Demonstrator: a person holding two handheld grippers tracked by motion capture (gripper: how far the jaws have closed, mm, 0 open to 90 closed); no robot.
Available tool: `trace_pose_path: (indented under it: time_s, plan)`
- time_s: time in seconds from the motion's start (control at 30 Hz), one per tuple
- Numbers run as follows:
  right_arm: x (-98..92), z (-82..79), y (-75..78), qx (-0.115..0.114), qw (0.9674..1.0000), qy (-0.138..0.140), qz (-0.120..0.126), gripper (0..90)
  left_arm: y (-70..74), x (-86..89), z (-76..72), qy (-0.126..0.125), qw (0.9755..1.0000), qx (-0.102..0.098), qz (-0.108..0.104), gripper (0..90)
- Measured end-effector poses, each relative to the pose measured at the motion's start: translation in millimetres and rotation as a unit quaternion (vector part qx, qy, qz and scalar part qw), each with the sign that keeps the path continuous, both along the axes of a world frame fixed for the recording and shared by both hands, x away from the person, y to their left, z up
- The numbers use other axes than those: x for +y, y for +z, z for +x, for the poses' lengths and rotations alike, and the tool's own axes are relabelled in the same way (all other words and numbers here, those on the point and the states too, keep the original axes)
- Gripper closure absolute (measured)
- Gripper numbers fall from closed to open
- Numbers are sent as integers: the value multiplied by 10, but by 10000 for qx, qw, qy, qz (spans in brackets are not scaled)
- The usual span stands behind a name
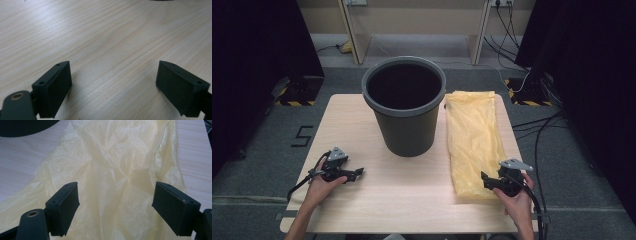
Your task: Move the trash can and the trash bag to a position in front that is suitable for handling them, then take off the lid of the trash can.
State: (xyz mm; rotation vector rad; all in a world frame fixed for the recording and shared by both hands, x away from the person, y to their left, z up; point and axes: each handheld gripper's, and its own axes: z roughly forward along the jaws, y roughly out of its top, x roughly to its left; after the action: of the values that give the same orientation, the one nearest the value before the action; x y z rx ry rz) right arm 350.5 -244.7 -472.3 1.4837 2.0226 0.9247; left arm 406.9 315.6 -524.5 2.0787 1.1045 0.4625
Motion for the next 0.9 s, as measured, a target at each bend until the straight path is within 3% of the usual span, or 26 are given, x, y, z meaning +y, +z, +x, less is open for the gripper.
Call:
trace_pose_path:
  time_s: [0.2,0.6,0.9]
  plan:
    - [9,-157,24,-47,10000,34,9,214,-1,-8,11,5,10000,12,5,105]
    - [43,-432,-178,106,9999,-13,47,214,-3,-9,14,-3,10000,13,3,100]
    - [35,-414,-329,285,9995,-27,-124,214,-3,-10,14,0,10000,14,0,99]
